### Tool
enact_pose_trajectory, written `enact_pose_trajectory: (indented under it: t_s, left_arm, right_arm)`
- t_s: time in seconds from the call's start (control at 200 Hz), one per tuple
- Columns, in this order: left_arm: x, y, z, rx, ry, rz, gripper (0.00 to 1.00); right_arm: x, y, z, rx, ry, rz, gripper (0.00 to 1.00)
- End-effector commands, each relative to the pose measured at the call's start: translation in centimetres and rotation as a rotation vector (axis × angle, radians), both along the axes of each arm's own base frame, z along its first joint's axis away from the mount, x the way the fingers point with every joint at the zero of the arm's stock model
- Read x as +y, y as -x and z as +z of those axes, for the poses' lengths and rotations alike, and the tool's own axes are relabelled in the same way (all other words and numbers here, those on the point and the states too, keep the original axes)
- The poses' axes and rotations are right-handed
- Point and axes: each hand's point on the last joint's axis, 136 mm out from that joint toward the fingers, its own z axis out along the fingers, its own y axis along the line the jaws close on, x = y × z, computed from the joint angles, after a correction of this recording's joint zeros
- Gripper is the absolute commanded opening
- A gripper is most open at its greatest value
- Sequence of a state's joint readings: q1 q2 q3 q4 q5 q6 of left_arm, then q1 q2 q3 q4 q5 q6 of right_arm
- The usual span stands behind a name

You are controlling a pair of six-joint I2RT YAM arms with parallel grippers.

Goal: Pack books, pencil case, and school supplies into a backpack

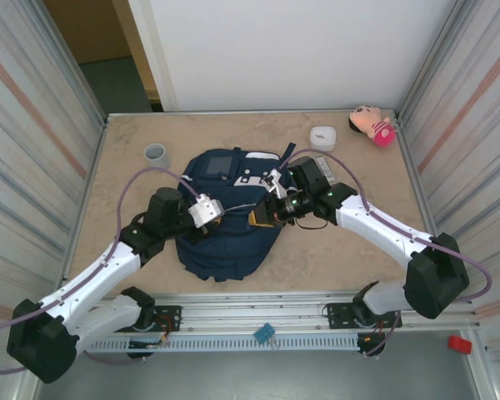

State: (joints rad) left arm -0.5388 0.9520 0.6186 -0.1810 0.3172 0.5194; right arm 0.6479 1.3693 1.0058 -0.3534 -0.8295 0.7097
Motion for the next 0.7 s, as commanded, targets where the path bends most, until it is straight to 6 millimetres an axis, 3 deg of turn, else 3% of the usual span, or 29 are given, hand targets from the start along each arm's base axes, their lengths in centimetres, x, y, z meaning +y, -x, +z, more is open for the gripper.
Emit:
enact_pose_trajectory:
  t_s: [0.0, 0.16, 0.246, 0.446, 0.697]
  left_arm:
    - [-0.8, -1.9, 4.6, -0.138, 0.092, 0.022, 0.0]
    - [-1.2, -1.0, 4.2, -0.159, 0.089, -0.046, 0.0]
    - [-1.4, -0.6, 4.1, -0.162, 0.084, -0.074, 0.0]
    - [-1.8, -0.2, 4.1, -0.172, 0.105, -0.109, 0.0]
    - [-1.7, 0.0, 3.8, -0.164, 0.099, -0.113, 0.0]
  right_arm:
    - [0.4, 0.7, 3.3, 0.011, -0.094, 0.032, 0.25]
    - [-3.5, -2.4, 1.4, 0.089, -0.085, -0.148, 0.55]
    - [-4.7, -3.3, 1.1, 0.104, -0.09, -0.202, 0.61]
    - [-4.2, -5.0, 1.3, 0.154, -0.15, -0.265, 0.61]
    - [-2.1, -5.9, 1.5, 0.187, -0.188, -0.272, 0.5]
